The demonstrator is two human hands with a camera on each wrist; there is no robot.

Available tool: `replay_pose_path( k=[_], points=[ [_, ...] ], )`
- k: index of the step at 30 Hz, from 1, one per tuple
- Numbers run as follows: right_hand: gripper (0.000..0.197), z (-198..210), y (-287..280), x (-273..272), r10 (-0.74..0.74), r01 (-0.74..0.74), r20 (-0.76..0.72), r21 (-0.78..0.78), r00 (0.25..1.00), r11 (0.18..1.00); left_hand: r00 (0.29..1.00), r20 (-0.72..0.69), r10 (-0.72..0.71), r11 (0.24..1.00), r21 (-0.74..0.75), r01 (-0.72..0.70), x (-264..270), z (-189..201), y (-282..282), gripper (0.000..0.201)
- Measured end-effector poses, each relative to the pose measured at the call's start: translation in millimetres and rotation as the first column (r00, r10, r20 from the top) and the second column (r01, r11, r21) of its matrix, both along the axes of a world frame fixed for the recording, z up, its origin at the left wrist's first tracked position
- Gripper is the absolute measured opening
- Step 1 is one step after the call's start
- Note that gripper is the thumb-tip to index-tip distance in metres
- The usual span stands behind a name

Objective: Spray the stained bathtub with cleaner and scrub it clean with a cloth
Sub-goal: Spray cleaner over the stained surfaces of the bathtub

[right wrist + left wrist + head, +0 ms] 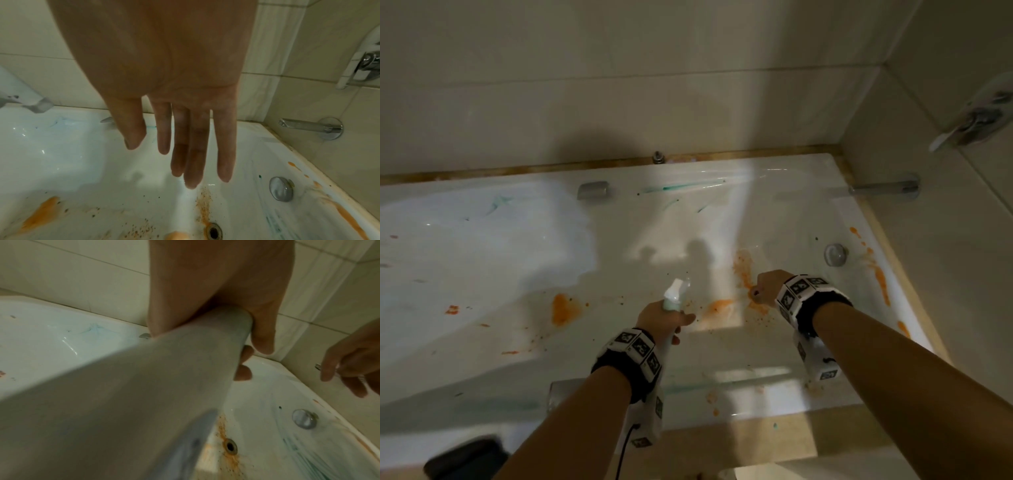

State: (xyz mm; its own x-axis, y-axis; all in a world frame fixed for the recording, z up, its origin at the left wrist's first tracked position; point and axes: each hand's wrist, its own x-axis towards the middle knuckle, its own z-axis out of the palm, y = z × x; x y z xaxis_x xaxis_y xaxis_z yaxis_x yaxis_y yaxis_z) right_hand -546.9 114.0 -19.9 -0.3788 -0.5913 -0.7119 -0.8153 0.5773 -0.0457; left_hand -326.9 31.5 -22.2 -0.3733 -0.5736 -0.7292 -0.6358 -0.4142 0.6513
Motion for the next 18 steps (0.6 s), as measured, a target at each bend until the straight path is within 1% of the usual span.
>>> replay_pose_path(
  k=[1,3,5,6,8,9,11,12,14,16,17,18],
  points=[
    [0.028,-2,4,-2,-0.019,0.019,-0.007,-0.001,1.000,1.000,1.000,-0.011,-0.021,0.999,0.027,0.021,2,0,4,0.027],
    [0.038,-5,9,-3,-0.006,0.006,-0.007,-0.008,1.000,1.000,0.997,-0.034,-0.072,0.996,0.057,0.074,8,1,11,0.045],
    [0.039,-7,11,-3,0.028,-0.028,-0.019,0.002,0.999,1.000,0.991,-0.074,-0.110,0.993,0.044,0.114,13,2,18,0.056],
    [0.036,-9,12,-2,0.047,-0.047,-0.024,0.002,0.999,0.999,0.988,-0.087,-0.130,0.990,0.039,0.134,14,3,22,0.057],
    [0.021,-5,10,2,0.064,-0.064,-0.028,0.007,0.998,0.998,0.986,-0.068,-0.151,0.988,0.006,0.152,16,7,29,0.053],
    [0.022,-5,9,3,0.075,-0.074,-0.022,0.012,0.997,0.997,0.989,-0.042,-0.143,0.990,-0.025,0.142,16,10,32,0.049],
    [0.031,-7,8,6,0.098,-0.098,-0.016,0.003,0.995,0.995,0.993,0.023,-0.119,0.989,-0.089,0.120,17,11,37,0.043],
    [0.033,-8,8,7,0.112,-0.113,-0.019,-0.011,0.993,0.994,0.992,0.053,-0.113,0.986,-0.118,0.118,16,11,39,0.040],
    [0.034,-7,8,11,0.129,-0.129,-0.017,-0.024,0.991,0.991,0.986,0.132,-0.098,0.975,-0.185,0.122,17,10,43,0.034],
    [0.033,-8,9,13,0.129,-0.129,-0.020,-0.016,0.991,0.992,0.970,0.238,-0.049,0.952,-0.281,0.117,20,10,44,0.029],
    [0.032,-8,9,14,0.131,-0.132,-0.022,-0.011,0.991,0.991,0.964,0.264,-0.021,0.943,-0.314,0.106,22,11,44,0.028],
    [0.032,-8,10,15,0.133,-0.134,-0.024,-0.014,0.991,0.991,0.967,0.256,0.001,0.943,-0.323,0.085,25,10,43,0.028]
  ],
)
